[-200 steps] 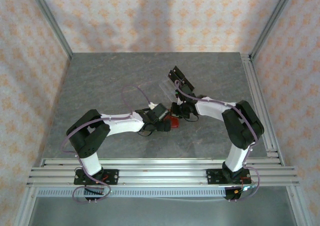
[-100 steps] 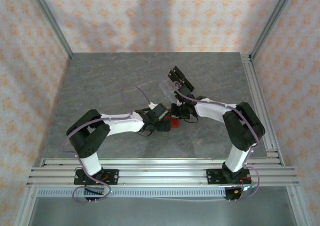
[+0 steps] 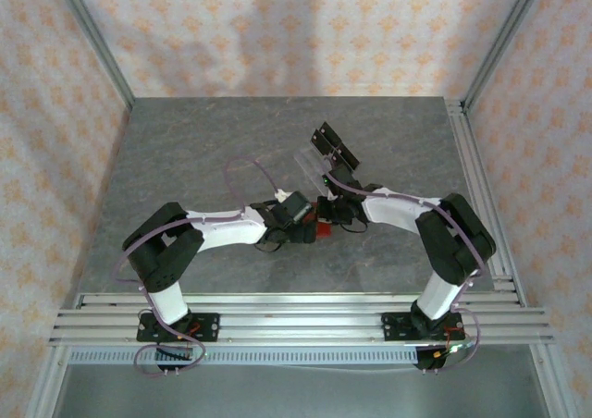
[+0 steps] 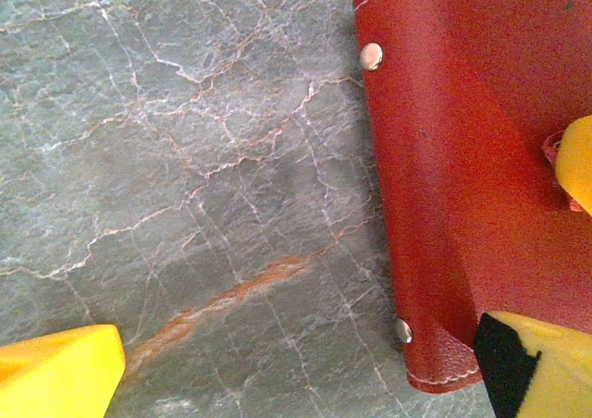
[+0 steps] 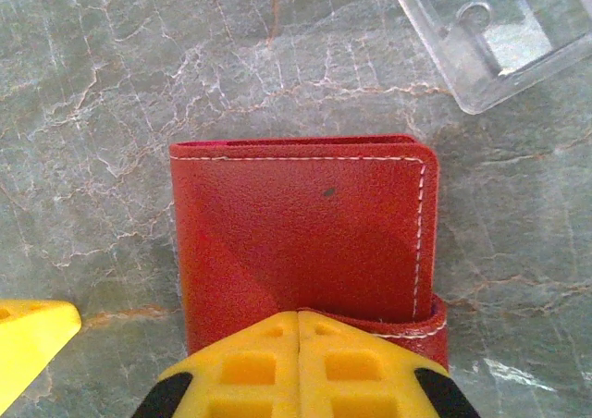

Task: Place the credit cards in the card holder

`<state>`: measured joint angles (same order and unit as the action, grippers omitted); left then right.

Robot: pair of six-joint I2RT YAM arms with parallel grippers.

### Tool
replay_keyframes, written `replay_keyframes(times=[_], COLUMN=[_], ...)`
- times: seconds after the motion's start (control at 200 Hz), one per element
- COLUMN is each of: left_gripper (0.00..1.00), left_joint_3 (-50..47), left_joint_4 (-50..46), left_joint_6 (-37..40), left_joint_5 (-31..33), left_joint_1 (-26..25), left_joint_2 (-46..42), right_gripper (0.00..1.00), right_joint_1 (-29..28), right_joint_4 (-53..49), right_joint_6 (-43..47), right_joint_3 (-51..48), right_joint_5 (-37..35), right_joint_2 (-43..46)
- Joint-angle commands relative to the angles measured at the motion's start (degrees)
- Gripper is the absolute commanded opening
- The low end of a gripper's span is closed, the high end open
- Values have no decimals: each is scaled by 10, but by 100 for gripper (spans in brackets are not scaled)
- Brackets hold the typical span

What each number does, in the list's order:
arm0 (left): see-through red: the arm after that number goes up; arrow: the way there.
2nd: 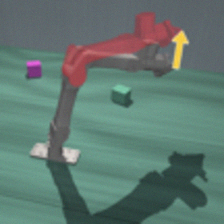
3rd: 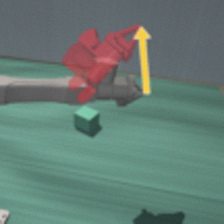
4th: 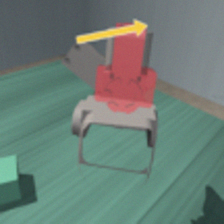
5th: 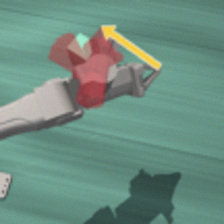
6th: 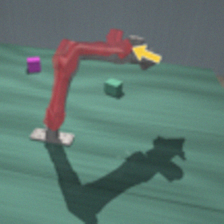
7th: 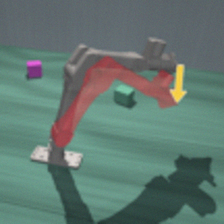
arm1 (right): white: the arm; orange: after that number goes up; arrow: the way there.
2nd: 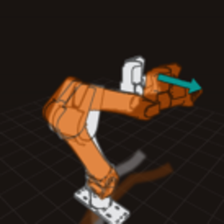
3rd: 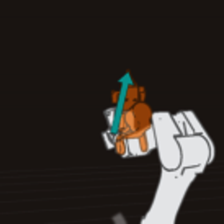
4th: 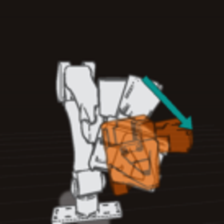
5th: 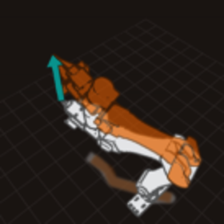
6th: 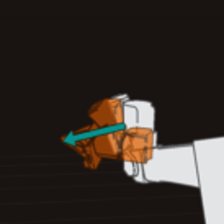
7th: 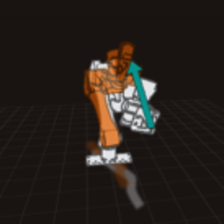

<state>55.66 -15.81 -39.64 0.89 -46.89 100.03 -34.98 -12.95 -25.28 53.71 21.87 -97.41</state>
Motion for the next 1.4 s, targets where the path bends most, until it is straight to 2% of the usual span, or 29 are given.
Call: replay_keyframes(times=[0.0, 0.18, 0.245, 0.345, 0.636, 0.776, 0.866, 0.891, 0.941, 0.966, 1.041, 1.056, 1.066, 1.246, 1.321, 1.396], left_gripper=[100, 100, 100, 100, 100, 100, 100, 100, 100, 100, 100, 100, 100, 100, 100, 100], left_joint_3=[-5, -5, -4, -1, 11, 20, 28, 29, 32, 33, 38, 40, 41, 32, -7, -51], left_joint_4=[-7, -6, -7, -9, -22, -34, -48, -53, -66, -72, -100, -106, -111, -151, -98, -25], left_joint_6=[-10, -10, -10, -9, 0, 8, 17, 19, 23, 26, 39, 42, 43, 83, 152, 234], left_joint_5=[10, 10, 11, 10, 23, 34, 48, 57, 76, 90, 137, 147, 154, 273, 352, 402], left_joint_1=[-2, -2, -2, -1, -1, 0, -1, 0, 3, 5, 16, 19, 22, 114, 139, 165], left_joint_2=[13, 13, 12, 10, -7, -37, -73, -87, -117, -134, -181, -190, -197, -306, -358, -406], right_gripper=[0, 0, 8, 16, 42, 52, 65, 72, 76, 83, 87, 97, 100, 99, 99, 99], right_joint_1=[-5, -5, -5, -6, -5, -1, 13, 19, 31, 38, 61, 65, 68, 120, 140, 163], right_joint_4=[-80, -77, -69, -75, -104, -116, -123, -126, -133, -137, -149, -151, -153, -213, -213, -189], right_joint_6=[8, 1, -5, -12, -27, -44, -56, -59, -59, -60, -54, -52, -49, 6, 36, 57], right_joint_3=[-35, -35, -35, -16, 108, 153, 163, 164, 165, 164, 160, 160, 160, 172, 164, 141], right_joint_5=[-36, -44, -36, -31, -6, -16, -29, -33, -44, -50, -79, -86, -91, -215, -284, -350], right_joint_2=[-18, -49, -46, -28, -10, 0, 23, 33, 55, 69, 114, 124, 131, 209, 232, 256])
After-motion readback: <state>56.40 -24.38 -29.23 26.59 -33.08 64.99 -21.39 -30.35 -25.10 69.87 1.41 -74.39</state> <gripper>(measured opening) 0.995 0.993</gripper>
